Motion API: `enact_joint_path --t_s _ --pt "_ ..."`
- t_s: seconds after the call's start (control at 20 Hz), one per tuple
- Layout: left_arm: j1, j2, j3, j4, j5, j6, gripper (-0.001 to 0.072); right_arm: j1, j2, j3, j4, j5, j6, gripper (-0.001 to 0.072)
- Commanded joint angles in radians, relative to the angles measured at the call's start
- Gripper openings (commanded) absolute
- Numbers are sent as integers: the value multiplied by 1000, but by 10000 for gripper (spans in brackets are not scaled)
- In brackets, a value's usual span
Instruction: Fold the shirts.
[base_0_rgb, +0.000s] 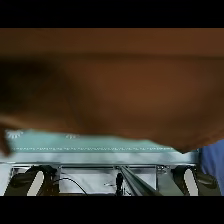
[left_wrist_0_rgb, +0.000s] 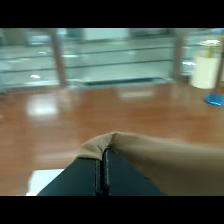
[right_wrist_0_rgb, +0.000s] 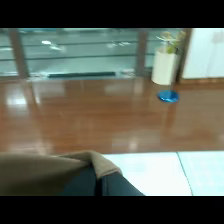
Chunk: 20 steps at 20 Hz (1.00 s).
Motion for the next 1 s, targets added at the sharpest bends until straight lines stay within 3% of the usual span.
enact_joint_path --t_s 0.0,0.15,0.3,0.6,0.8,0.95 --pt "-119 10 -69 290 -70 -66 19 1 19 -63 -63 43 28 30" --pt "-121 -42 -248 191 -66 -79 20 0 -4 -234 105 45 19 30" --pt "-121 -165 -424 121 13 -80 20 0 -96 -410 280 -42 -76 30" --pt "-130 -579 -490 -47 268 -79 21 40 -566 -509 434 -236 -256 30" --pt "-133 -830 -461 -150 470 -118 21 170 -940 -372 408 -410 -225 29" --pt "-133 -991 -367 -194 468 -174 21 182 -1173 -163 412 -406 -90 30"
